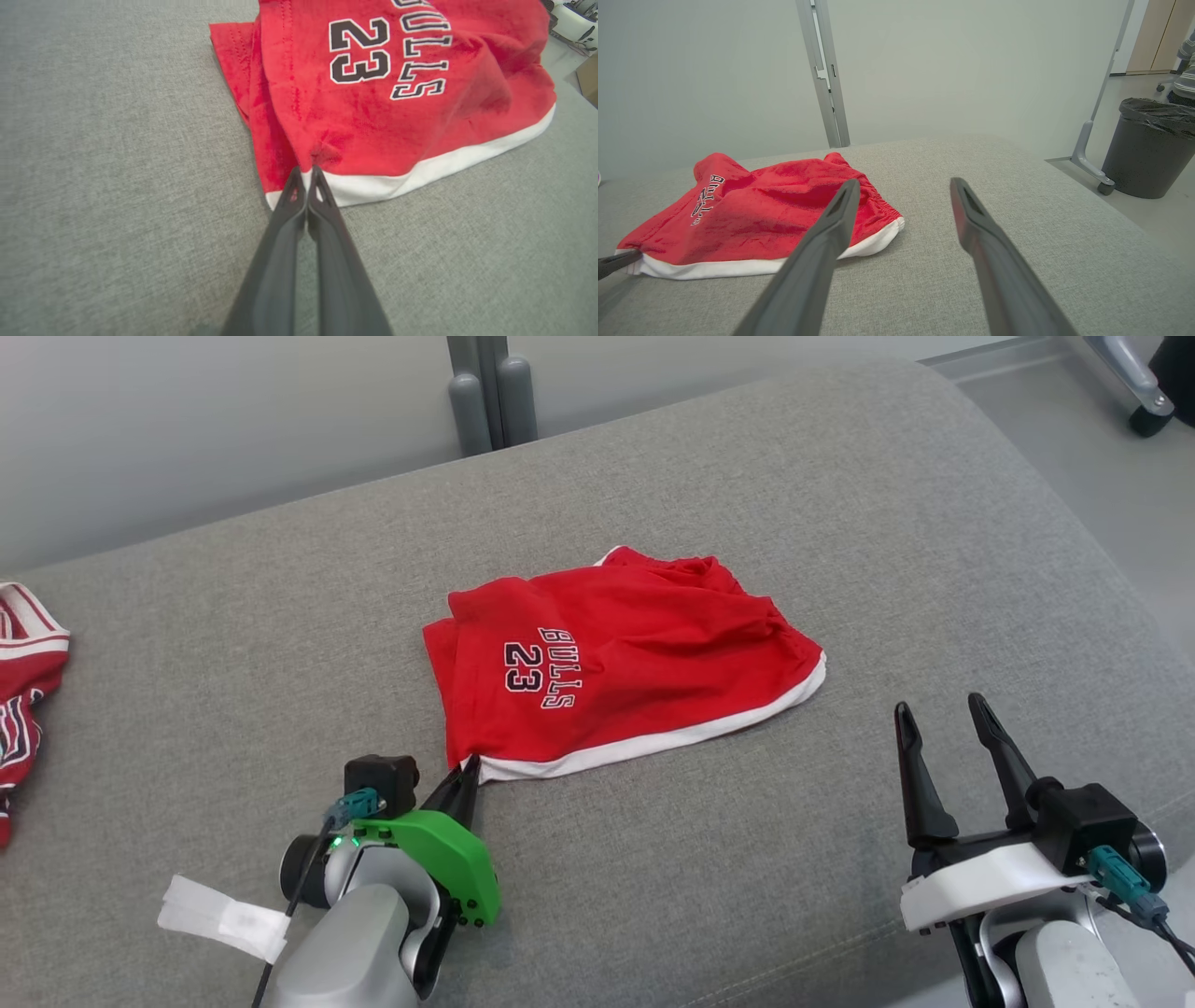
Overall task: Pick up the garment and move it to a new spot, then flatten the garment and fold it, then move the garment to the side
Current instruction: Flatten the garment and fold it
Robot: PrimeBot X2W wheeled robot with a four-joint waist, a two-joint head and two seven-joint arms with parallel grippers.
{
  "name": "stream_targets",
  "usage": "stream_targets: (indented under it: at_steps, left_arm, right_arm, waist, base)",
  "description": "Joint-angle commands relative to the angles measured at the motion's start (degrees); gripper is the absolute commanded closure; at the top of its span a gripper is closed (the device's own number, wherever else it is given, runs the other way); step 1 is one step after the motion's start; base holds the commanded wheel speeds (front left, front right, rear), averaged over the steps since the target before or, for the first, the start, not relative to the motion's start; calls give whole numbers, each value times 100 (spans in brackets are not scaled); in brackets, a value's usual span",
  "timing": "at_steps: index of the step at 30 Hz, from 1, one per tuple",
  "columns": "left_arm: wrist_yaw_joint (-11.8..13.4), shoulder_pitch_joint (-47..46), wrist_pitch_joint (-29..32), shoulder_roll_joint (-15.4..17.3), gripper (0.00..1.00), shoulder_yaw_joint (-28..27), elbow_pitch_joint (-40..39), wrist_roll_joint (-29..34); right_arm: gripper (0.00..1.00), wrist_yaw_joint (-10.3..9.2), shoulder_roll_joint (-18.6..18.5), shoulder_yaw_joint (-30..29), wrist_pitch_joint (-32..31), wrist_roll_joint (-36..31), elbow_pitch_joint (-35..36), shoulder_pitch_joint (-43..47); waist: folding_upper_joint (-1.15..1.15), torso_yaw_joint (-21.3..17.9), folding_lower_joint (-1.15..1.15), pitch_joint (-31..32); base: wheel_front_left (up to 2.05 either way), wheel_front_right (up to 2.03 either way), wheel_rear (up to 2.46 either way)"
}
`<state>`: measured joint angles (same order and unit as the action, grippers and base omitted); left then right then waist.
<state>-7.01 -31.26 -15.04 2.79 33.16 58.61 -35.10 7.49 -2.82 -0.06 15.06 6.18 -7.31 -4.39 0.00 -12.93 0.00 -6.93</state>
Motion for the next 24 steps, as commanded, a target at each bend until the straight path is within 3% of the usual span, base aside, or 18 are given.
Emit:
stream_targets:
  at_steps: [1,11,24]
  left_arm:
    - [50,89,-15,34,100,-89,-95,66]
    - [298,678,-14,280,100,-839,-875,298]
    - [412,838,-15,363,100,-1363,-1004,617]
  right_arm:
    - [0,1,-15,-16,22,-20,-22,16]
    - [0,1,-14,12,22,-135,-362,70]
    - [0,1,-362,554,21,-404,-2232,-1134]
  waist:
    - [0,56,0,38]
    - [0,310,0,202]
    - [0,591,0,81]
  base:
    - [0,0,0]
    - [0,0,0]
    - [0,0,0]
